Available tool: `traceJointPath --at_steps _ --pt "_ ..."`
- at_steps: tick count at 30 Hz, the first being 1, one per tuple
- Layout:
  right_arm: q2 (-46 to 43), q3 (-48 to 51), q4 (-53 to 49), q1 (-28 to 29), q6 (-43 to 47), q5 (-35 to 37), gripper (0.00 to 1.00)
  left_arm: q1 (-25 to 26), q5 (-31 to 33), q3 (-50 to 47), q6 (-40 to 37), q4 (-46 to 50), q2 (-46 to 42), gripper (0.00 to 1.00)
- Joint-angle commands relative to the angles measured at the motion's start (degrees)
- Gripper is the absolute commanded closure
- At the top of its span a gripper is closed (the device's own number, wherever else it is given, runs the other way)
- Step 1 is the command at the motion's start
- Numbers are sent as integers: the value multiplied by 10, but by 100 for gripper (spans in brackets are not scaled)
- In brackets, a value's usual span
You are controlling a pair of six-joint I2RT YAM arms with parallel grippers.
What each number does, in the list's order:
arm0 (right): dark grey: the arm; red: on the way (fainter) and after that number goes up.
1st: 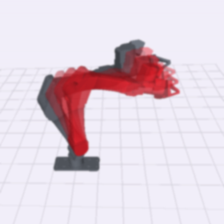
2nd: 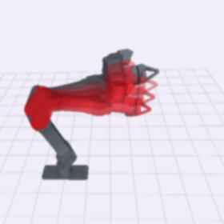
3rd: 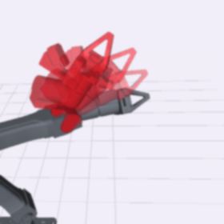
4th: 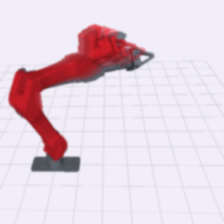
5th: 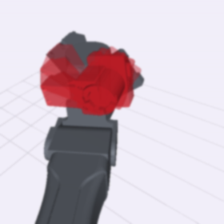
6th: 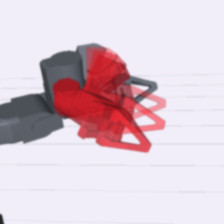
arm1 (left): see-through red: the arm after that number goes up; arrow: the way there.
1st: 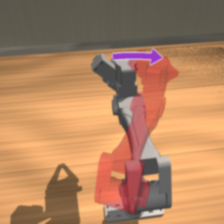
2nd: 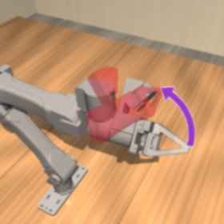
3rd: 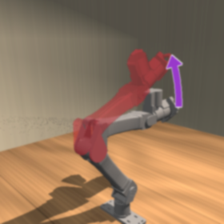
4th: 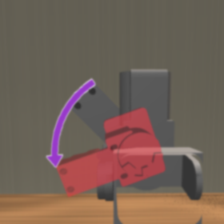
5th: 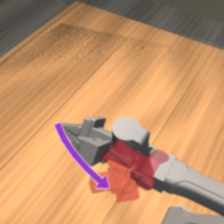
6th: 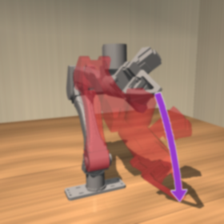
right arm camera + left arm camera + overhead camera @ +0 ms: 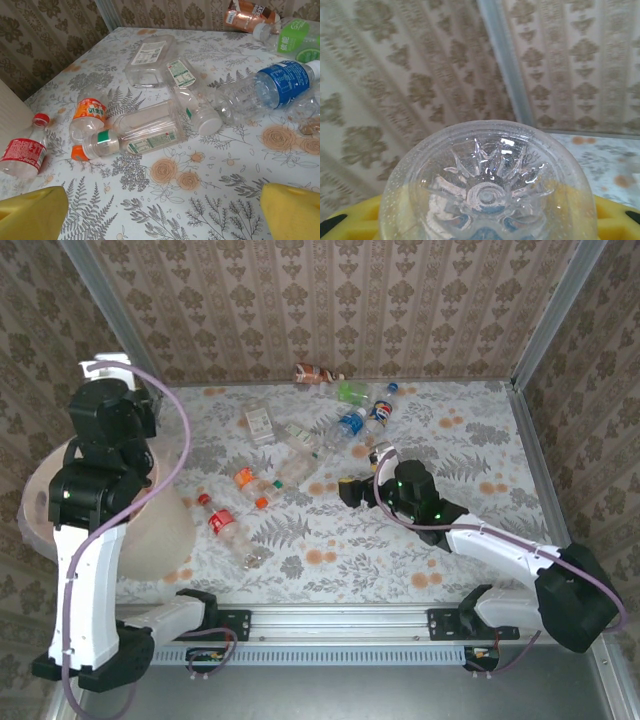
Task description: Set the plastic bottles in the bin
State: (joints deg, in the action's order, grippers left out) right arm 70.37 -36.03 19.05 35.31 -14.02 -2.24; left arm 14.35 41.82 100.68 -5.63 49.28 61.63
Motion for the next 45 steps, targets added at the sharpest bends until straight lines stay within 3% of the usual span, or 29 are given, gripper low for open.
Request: traceJointPath --at_steps 1,8,15,22,29,45 --pt "7 -18 5 4 10 -15 0 -58 11 -14 18 16 -11 48" --pt "3 -16 -4 6 17 -16 0 -195 -112 -64 90 96 -38 48" --pt "6 -15 -5 6 22 -22 0 -310 -202 -161 78 130 -63 48" --pt "13 -17 -4 7 24 -27 0 -319 -187 -233 68 126 -111 44" --pt "17 -20 -6 8 22 -29 0 -320 -208 -230 78 137 -102 32" --pt "24 -27 -15 12 24 -24 0 -318 -404 -172 118 131 -113 16"
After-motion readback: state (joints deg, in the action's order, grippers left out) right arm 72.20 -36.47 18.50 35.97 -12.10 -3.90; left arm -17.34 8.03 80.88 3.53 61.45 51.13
